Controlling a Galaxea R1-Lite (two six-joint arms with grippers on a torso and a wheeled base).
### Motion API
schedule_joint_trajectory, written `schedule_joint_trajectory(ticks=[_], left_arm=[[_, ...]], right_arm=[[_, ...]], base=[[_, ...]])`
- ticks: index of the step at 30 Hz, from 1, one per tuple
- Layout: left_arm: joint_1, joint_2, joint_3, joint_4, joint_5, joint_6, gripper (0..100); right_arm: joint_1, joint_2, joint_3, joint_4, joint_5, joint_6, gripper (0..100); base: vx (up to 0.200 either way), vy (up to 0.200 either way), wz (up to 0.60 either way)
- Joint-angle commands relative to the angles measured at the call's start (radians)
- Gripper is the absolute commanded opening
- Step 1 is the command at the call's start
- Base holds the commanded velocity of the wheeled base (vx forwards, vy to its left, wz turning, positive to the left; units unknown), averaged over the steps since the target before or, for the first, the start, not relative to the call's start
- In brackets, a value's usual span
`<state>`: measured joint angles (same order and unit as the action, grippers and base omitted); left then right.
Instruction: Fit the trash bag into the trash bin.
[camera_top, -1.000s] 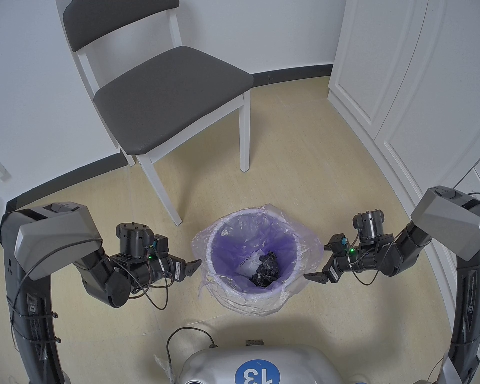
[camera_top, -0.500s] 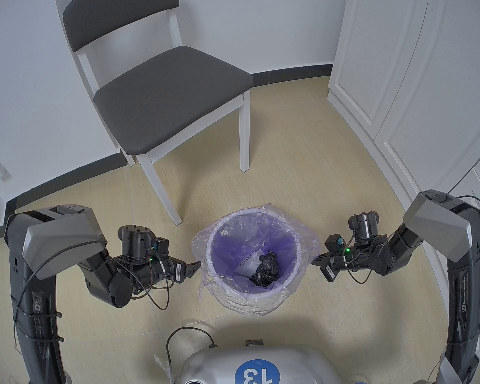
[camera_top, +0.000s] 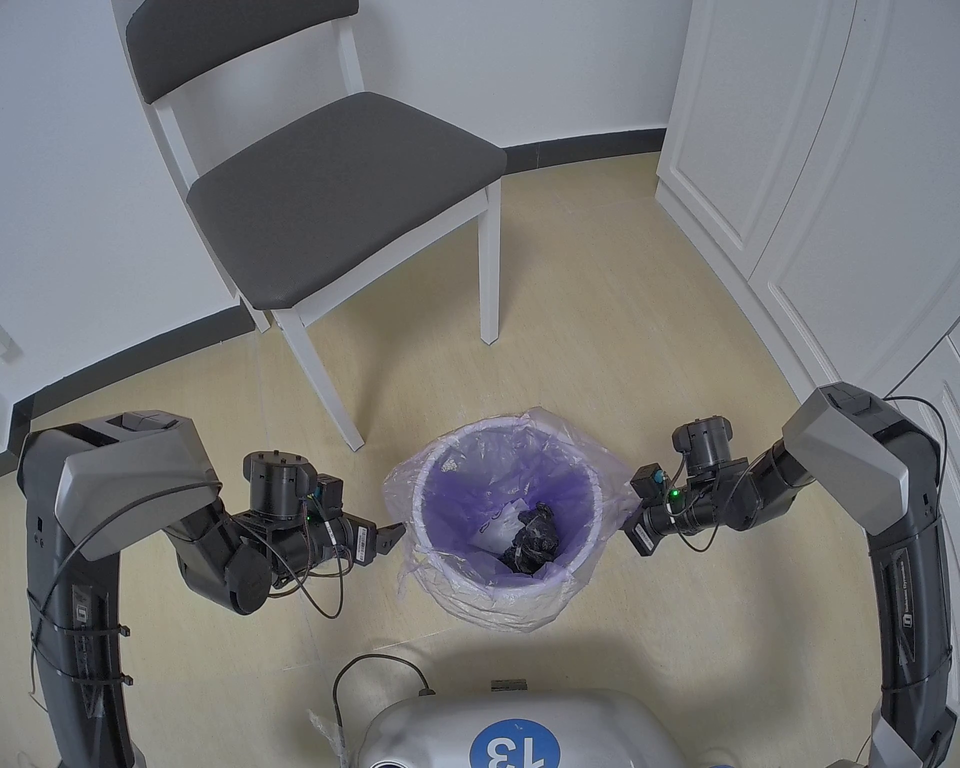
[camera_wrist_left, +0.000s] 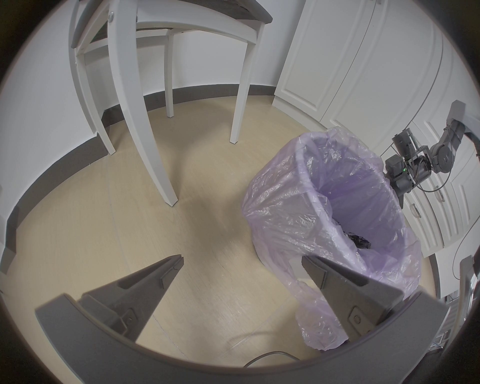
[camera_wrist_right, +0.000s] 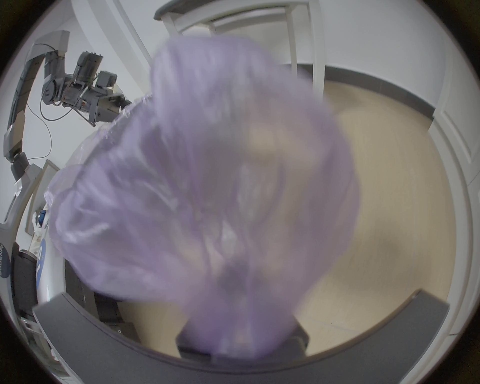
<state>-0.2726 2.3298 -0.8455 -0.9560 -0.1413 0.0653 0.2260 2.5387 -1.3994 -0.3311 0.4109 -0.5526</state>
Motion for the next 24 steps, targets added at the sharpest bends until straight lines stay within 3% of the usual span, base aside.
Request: schedule_joint_trajectory(ticks=[1, 2, 7, 11, 20, 24], left_arm=[[-0.002, 0.005, 0.0, 0.0, 0.011, -0.001, 100], [-0.002, 0.003, 0.005, -0.001, 0.014, -0.001, 100], [-0.004, -0.017, 0.045, -0.006, 0.019, 0.002, 100], [-0.013, -0.044, 0.074, -0.01, 0.019, 0.002, 100], [-0.036, -0.084, 0.115, -0.04, 0.029, 0.002, 100], [-0.036, -0.086, 0.108, -0.038, 0.029, 0.002, 100]], right_arm=[[-0.016, 0.015, 0.005, 0.006, 0.003, -0.032, 0], [-0.023, -0.008, 0.031, 0.003, 0.003, -0.047, 100], [-0.079, -0.187, 0.209, 0.006, 0.077, -0.135, 100], [-0.116, -0.275, 0.293, 0.01, 0.089, -0.204, 100], [-0.099, -0.368, 0.37, 0.003, 0.203, -0.208, 100], [-0.079, -0.347, 0.329, 0.004, 0.21, -0.199, 100]], base=[[0.0, 0.0, 0.0], [0.0, 0.0, 0.0], [0.0, 0.0, 0.0], [0.0, 0.0, 0.0], [0.0, 0.0, 0.0], [0.0, 0.0, 0.0]])
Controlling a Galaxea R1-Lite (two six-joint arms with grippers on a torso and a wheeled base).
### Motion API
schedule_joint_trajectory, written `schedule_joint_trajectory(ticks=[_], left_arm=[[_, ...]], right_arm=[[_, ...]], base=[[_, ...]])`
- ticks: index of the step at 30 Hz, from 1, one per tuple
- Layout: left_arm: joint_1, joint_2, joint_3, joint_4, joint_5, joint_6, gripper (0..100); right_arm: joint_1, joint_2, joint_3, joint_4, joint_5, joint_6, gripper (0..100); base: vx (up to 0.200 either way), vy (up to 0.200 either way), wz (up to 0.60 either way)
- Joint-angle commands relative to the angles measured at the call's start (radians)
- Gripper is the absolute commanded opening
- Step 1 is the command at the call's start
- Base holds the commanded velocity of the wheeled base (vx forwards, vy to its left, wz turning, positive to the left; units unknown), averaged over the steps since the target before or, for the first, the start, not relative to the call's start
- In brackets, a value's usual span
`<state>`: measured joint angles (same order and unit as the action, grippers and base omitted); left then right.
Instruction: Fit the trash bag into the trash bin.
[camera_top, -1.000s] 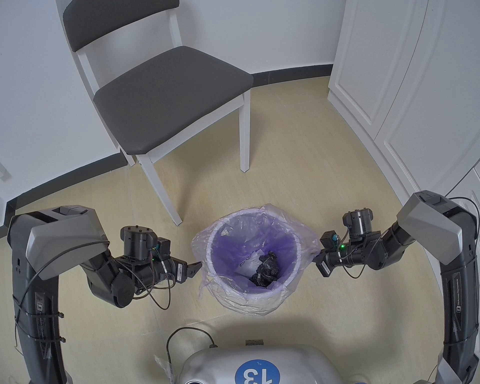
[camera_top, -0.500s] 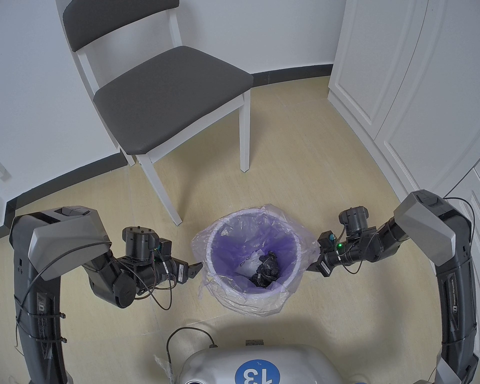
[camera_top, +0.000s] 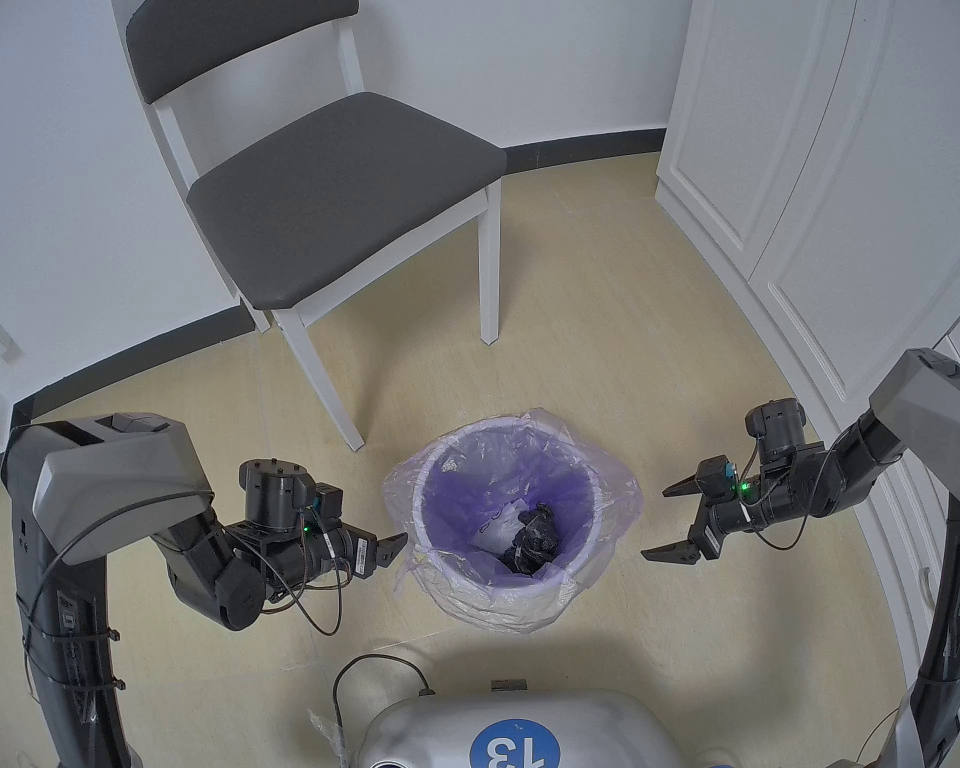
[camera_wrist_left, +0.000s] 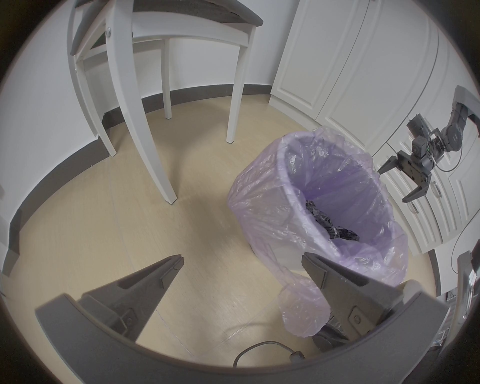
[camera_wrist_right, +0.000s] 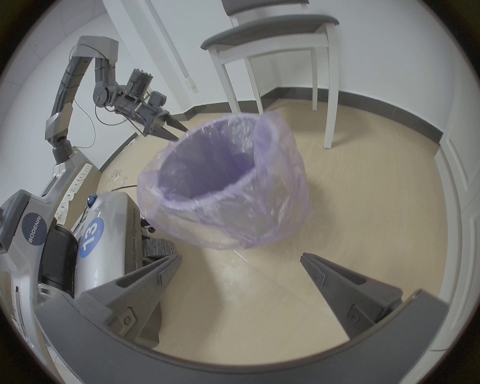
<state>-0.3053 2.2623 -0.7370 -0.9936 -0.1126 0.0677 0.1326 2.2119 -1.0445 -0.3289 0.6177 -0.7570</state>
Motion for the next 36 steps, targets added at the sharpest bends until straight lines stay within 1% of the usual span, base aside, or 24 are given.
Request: schedule_joint_trajectory(ticks=[1, 5, 6, 18, 22, 23, 25, 33, 36], left_arm=[[-0.003, -0.018, -0.001, 0.0, 0.001, 0.0, 100], [-0.003, -0.017, -0.004, 0.0, 0.001, 0.0, 100], [-0.003, -0.014, -0.01, 0.001, 0.001, 0.0, 100], [0.006, 0.003, -0.032, 0.006, 0.001, 0.0, 100], [0.006, 0.016, -0.047, 0.01, 0.001, 0.0, 100], [0.006, 0.016, -0.048, 0.01, 0.001, 0.0, 100], [0.006, 0.019, -0.051, 0.01, 0.001, 0.0, 100], [0.005, 0.029, -0.056, 0.01, 0.005, -0.002, 100], [-0.001, 0.026, -0.05, 0.003, 0.027, -0.003, 100]], right_arm=[[0.016, -0.011, -0.031, 0.002, 0.004, 0.005, 100], [0.019, 0.048, -0.074, 0.002, 0.004, 0.007, 100], [0.022, 0.097, -0.114, 0.002, 0.004, 0.007, 100], [0.045, 0.204, -0.241, 0.01, 0.004, 0.016, 100], [0.056, 0.242, -0.29, 0.014, 0.014, 0.016, 100], [0.058, 0.244, -0.293, 0.014, 0.02, 0.018, 0], [0.058, 0.252, -0.302, 0.014, 0.04, 0.021, 0], [0.055, 0.273, -0.335, 0.021, 0.04, 0.035, 0], [0.056, 0.318, -0.408, 0.06, 0.04, 0.036, 0]], base=[[0.0, 0.0, 0.0], [0.0, 0.0, 0.0], [0.0, 0.0, 0.0], [0.0, 0.0, 0.0], [0.0, 0.0, 0.0], [0.0, 0.0, 0.0], [0.0, 0.0, 0.0], [0.0, 0.0, 0.0], [0.0, 0.0, 0.0]])
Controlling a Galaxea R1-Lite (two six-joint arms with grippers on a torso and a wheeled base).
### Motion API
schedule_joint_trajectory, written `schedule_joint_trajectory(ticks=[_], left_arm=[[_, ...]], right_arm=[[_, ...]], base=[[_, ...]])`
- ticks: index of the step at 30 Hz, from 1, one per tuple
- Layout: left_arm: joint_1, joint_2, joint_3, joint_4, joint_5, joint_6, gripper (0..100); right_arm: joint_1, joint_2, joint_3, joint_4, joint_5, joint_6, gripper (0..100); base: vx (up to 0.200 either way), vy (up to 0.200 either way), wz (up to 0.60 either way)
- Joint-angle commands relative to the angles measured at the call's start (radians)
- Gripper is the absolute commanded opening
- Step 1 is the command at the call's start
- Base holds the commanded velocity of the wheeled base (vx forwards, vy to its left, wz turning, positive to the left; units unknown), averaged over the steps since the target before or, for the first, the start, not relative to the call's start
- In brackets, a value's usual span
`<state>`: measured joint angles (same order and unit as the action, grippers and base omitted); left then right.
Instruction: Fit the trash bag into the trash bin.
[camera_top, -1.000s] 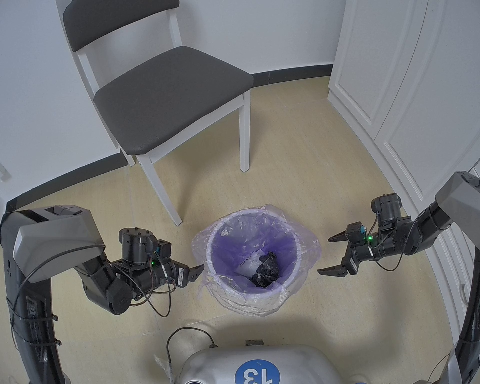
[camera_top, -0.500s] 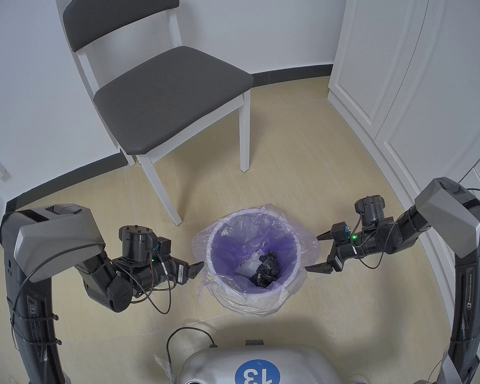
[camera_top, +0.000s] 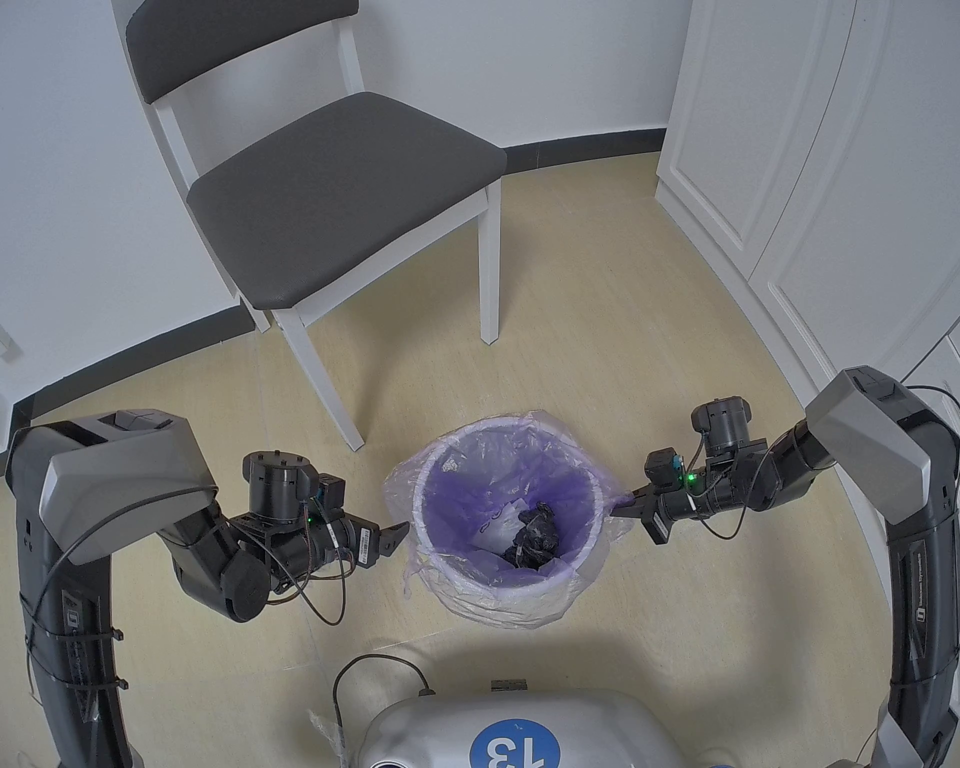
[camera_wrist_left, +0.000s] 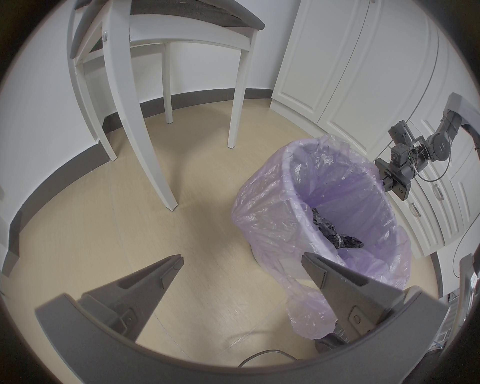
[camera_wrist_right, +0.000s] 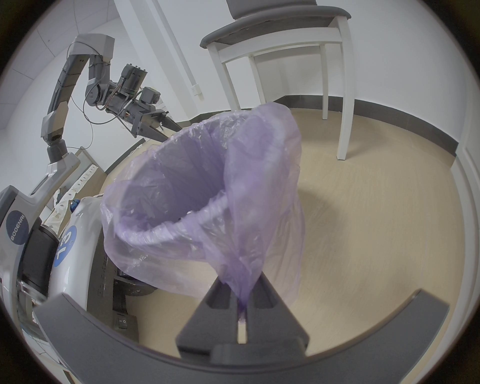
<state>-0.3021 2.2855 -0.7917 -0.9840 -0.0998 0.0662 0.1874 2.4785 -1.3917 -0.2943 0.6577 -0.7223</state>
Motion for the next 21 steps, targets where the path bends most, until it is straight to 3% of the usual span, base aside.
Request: schedule_joint_trajectory(ticks=[1, 15, 16, 21], left_arm=[[-0.005, 0.002, 0.009, -0.007, 0.018, -0.002, 100], [0.005, -0.031, 0.025, -0.007, 0.022, -0.009, 100], [0.005, -0.031, 0.026, -0.007, 0.022, -0.009, 100], [0.008, -0.011, 0.023, -0.012, 0.02, -0.011, 100]], right_arm=[[0.003, 0.065, -0.082, 0.04, 0.0, 0.001, 0], [0.015, 0.174, -0.219, 0.049, 0.017, 0.017, 0], [0.015, 0.174, -0.219, 0.047, 0.022, 0.017, 100], [0.006, 0.157, -0.176, 0.044, 0.068, 0.018, 100]], base=[[0.0, 0.0, 0.0], [0.0, 0.0, 0.0], [0.0, 0.0, 0.0], [0.0, 0.0, 0.0]])
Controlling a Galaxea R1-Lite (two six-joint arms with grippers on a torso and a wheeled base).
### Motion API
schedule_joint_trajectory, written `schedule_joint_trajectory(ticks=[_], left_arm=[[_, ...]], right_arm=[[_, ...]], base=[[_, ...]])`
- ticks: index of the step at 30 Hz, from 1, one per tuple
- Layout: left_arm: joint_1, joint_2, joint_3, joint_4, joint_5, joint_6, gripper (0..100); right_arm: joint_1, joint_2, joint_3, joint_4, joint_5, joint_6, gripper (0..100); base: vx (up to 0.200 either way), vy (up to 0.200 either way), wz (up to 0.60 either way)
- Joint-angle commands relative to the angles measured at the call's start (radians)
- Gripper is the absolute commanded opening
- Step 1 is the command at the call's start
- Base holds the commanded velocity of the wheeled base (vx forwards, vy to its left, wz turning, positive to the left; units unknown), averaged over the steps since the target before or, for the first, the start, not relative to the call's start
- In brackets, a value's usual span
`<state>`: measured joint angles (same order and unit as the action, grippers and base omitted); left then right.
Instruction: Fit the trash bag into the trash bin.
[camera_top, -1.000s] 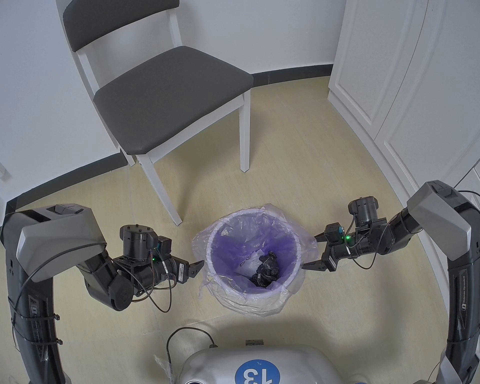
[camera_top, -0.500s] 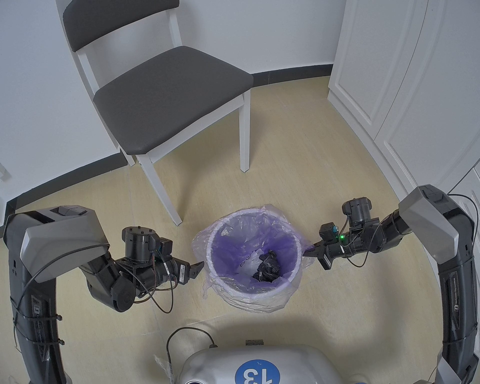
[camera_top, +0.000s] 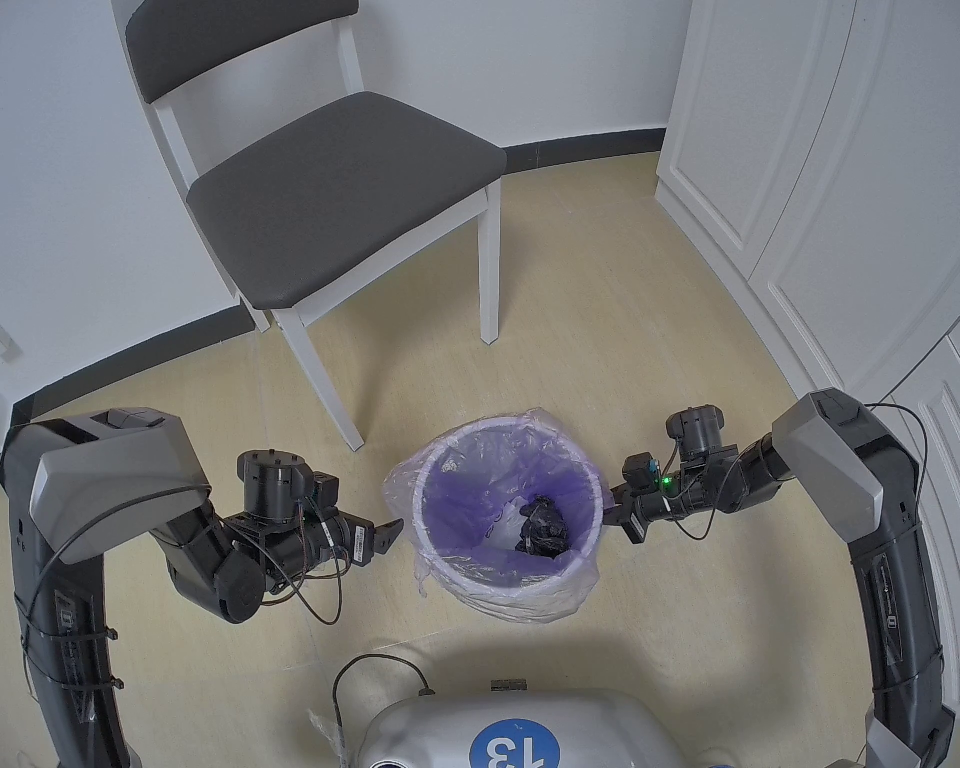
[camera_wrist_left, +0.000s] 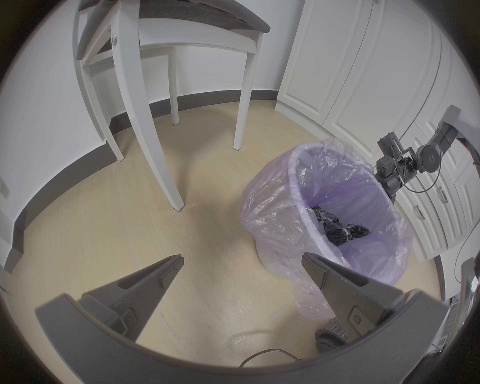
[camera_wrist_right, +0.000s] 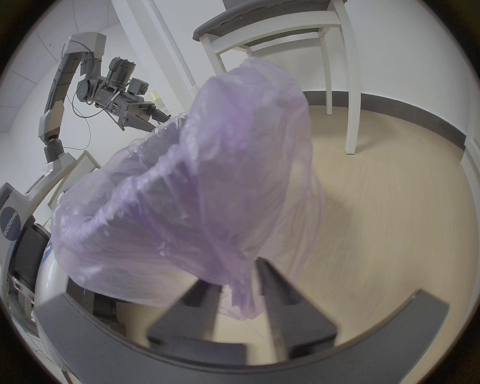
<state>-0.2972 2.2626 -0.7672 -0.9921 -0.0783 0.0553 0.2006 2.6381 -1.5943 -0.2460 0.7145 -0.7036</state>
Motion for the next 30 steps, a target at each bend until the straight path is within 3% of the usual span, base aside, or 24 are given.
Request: schedule_joint_trajectory(ticks=[1, 6, 15, 21, 27, 30], left_arm=[[0.003, 0.012, -0.001, -0.003, -0.001, 0.0, 100], [0.015, 0.041, 0.0, -0.005, -0.001, 0.0, 100], [0.04, 0.066, -0.044, -0.026, 0.0, 0.001, 100], [0.093, -0.012, 0.039, -0.033, -0.005, 0.003, 100], [0.135, -0.141, 0.129, -0.045, -0.017, 0.0, 100], [0.158, -0.219, 0.192, -0.077, -0.049, 0.0, 100]], right_arm=[[-0.007, -0.003, 0.027, -0.004, 0.011, 0.0, 100], [-0.037, -0.138, 0.206, -0.073, 0.06, -0.004, 100], [-0.086, -0.302, 0.425, -0.156, 0.06, -0.008, 100], [-0.155, -0.458, 0.613, -0.269, 0.06, 0.007, 100], [-0.222, -0.632, 0.79, -0.495, 0.062, 0.202, 100], [-0.211, -0.756, 0.89, -0.733, 0.01, 0.454, 100]], base=[[0.0, 0.0, 0.0], [0.0, 0.0, 0.0], [0.0, 0.0, 0.0], [0.0, 0.0, 0.0], [0.0, 0.0, 0.0], [0.0, 0.0, 0.0]])
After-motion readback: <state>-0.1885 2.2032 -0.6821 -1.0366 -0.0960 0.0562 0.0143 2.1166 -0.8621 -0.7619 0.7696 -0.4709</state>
